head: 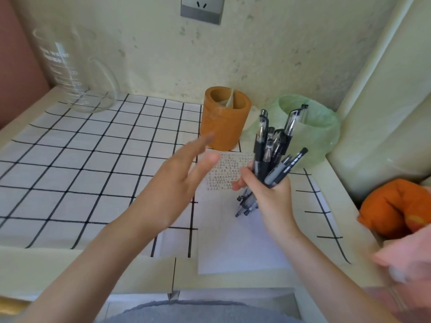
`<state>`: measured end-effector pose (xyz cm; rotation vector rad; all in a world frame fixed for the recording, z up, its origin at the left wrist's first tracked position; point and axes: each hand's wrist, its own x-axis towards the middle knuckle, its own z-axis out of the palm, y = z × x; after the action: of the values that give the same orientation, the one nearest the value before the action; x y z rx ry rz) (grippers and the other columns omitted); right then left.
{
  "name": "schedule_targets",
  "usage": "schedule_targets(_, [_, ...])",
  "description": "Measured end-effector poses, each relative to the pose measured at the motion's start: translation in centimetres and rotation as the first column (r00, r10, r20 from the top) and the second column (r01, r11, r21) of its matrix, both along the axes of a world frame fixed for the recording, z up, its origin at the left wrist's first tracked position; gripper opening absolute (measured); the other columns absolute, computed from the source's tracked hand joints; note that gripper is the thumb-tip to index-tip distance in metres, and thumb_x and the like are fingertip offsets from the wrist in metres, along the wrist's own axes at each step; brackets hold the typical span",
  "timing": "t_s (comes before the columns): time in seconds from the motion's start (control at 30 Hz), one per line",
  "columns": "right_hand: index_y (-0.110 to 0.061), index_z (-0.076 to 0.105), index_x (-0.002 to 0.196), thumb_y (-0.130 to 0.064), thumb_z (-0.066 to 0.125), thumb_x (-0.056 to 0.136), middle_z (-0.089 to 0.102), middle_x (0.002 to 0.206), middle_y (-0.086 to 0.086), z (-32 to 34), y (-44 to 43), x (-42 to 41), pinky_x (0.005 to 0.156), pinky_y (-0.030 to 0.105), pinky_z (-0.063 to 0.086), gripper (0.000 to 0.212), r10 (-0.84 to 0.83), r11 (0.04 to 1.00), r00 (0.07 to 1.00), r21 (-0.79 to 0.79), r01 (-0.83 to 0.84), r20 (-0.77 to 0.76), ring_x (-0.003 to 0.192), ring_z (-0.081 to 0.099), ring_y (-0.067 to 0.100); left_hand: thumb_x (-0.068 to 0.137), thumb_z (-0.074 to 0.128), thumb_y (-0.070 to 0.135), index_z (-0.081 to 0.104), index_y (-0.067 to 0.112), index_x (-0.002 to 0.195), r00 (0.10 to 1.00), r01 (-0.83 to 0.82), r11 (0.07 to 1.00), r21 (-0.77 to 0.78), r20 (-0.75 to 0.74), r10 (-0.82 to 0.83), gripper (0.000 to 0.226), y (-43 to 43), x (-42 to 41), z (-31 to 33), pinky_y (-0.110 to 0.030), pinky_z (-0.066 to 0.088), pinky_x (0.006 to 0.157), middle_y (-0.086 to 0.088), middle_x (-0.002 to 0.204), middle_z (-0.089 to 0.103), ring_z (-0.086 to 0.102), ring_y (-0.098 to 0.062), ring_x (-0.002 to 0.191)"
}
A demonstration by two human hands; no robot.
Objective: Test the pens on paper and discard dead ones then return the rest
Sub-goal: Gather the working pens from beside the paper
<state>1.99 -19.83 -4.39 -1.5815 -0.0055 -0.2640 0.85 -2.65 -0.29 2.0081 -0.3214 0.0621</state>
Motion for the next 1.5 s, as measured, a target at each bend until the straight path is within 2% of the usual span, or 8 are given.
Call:
schedule_targets(0.13, [-0.026, 0.064, 0.069, 0.005, 0.060, 0.086, 0.062, 0.056, -0.002, 0.4, 1.8, -0.5, 0.064, 0.036, 0.056, 0.035, 0.116, 0.993, 0.993, -0.020, -0.115, 0.028, 0.053, 0.061, 0.020, 0.091, 0.029, 0.054, 0.048, 0.062, 0.110, 0.992, -0.099, 0.913, -0.396, -0.114, 0.058, 0.028, -0.3, 3.6, 1.9, -0.024, 0.035, 0.103, 0.044, 0.098, 0.057, 0.049, 0.012, 0.114])
schedule_targets(0.33, [-0.019, 0.066, 0.069, -0.002, 0.067, 0.083, 0.062, 0.061, 0.007, -0.2, 4.0, -1.7, 0.061, 0.032, 0.047, 0.022, 0.285, 0.955, 0.954, -0.057, -0.291, -0.095, 0.062, 0.057, 0.023, 0.089, 0.036, 0.057, 0.056, 0.060, 0.102, 0.998, 0.010, 0.833, -0.554, -0.039, -0.039, 0.024, -1.1, 1.0, 3.3, -0.039, 0.038, 0.102, 0.020, 0.118, 0.062, 0.057, -0.001, 0.114])
schedule_targets(0.5, [-0.029, 0.065, 0.070, 0.004, 0.066, 0.081, 0.063, 0.061, -0.008, 0.1, 4.2, -2.0, 0.057, 0.030, 0.047, 0.035, 0.349, 0.933, 0.926, -0.036, -0.358, -0.140, 0.060, 0.055, 0.011, 0.090, 0.047, 0.029, 0.065, 0.020, 0.109, 0.996, 0.094, 0.847, -0.524, 0.050, -0.080, 0.028, -2.5, -1.0, 3.6, -0.022, 0.049, 0.091, 0.000, 0.104, 0.069, 0.064, -0.006, 0.101])
schedule_targets(0.77, [-0.027, 0.067, 0.070, 0.004, 0.069, 0.078, 0.070, 0.067, 0.006, 0.5, 3.4, -1.1, 0.066, 0.041, 0.055, 0.031, 0.401, 0.905, 0.898, -0.073, -0.419, -0.183, 0.070, 0.069, 0.027, 0.075, 0.070, 0.024, 0.058, 0.012, 0.084, 0.996, 0.094, 0.916, -0.390, 0.029, -0.089, 0.019, -2.6, -0.3, 2.7, -0.038, 0.053, 0.090, 0.003, 0.100, 0.070, 0.065, -0.009, 0.100])
schedule_targets(0.97, [-0.016, 0.068, 0.070, -0.015, 0.075, 0.069, 0.065, 0.074, 0.030, 0.1, 3.5, -0.9, 0.066, 0.069, 0.049, 0.007, 0.406, 0.902, 0.894, -0.074, -0.425, -0.190, 0.072, 0.061, 0.055, 0.091, 0.053, 0.016, 0.063, 0.028, 0.111, 0.992, 0.123, 0.911, -0.394, 0.018, -0.126, 0.025, -2.8, -0.2, 2.7, -0.022, 0.052, 0.086, 0.002, 0.089, 0.068, 0.064, -0.012, 0.092])
schedule_targets(1.17, [-0.016, 0.068, 0.069, -0.006, 0.073, 0.077, 0.068, 0.073, 0.024, 0.2, 3.5, -0.7, 0.073, 0.055, 0.052, 0.014, 0.455, 0.873, 0.867, -0.093, -0.479, -0.204, 0.075, 0.064, 0.047, 0.089, 0.055, 0.011, 0.066, 0.016, 0.092, 0.994, 0.085, 0.891, -0.446, -0.019, -0.104, 0.012, -2.5, -0.3, 2.7, -0.012, 0.049, 0.067, 0.009, 0.074, 0.061, 0.061, -0.002, 0.074])
schedule_targets(1.27, [-0.023, 0.070, 0.072, -0.007, 0.074, 0.078, 0.069, 0.075, 0.024, 0.4, 3.2, -0.6, 0.074, 0.061, 0.051, 0.017, 0.464, 0.863, 0.859, -0.109, -0.493, -0.217, 0.075, 0.068, 0.044, 0.088, 0.056, 0.009, 0.064, 0.018, 0.097, 0.996, 0.065, 0.882, -0.468, -0.019, -0.083, 0.015, -2.4, -0.2, 2.5, -0.016, 0.050, 0.071, 0.007, 0.077, 0.060, 0.061, -0.005, 0.075])
schedule_targets(1.5, [-0.016, 0.059, 0.078, 0.004, 0.068, 0.081, 0.069, 0.063, -0.005, 0.4, 3.0, -0.6, 0.065, 0.039, 0.055, 0.022, 0.487, 0.854, 0.849, -0.091, -0.512, -0.206, 0.060, 0.068, 0.020, 0.083, 0.065, 0.021, 0.054, 0.033, 0.119, 0.996, 0.064, 0.879, -0.472, -0.027, -0.087, 0.040, -2.0, -0.4, 2.4, -0.024, 0.053, 0.081, 0.007, 0.095, 0.067, 0.066, -0.008, 0.089])
